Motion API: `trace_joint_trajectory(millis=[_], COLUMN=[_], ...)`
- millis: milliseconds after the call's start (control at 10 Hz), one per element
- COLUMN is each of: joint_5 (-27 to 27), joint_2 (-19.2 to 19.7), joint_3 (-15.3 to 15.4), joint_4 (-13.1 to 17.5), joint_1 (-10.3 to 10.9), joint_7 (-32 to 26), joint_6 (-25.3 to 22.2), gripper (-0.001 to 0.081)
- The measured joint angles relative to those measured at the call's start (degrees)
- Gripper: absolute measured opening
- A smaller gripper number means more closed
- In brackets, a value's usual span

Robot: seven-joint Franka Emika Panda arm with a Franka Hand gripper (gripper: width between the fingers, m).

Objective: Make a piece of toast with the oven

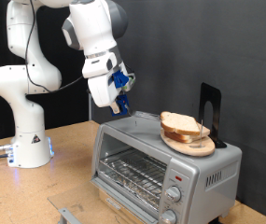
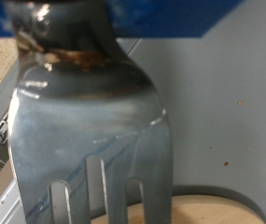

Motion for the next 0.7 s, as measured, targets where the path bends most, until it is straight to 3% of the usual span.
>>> trace_joint_trajectory(millis=[700], joint_5=[-1.16], joint_2=[1.85], joint_3=[-0.01], joint_4=[2.38], joint_1=[-0.06], joint_7=[2.68], joint_6=[-0.03], gripper=[0.0403])
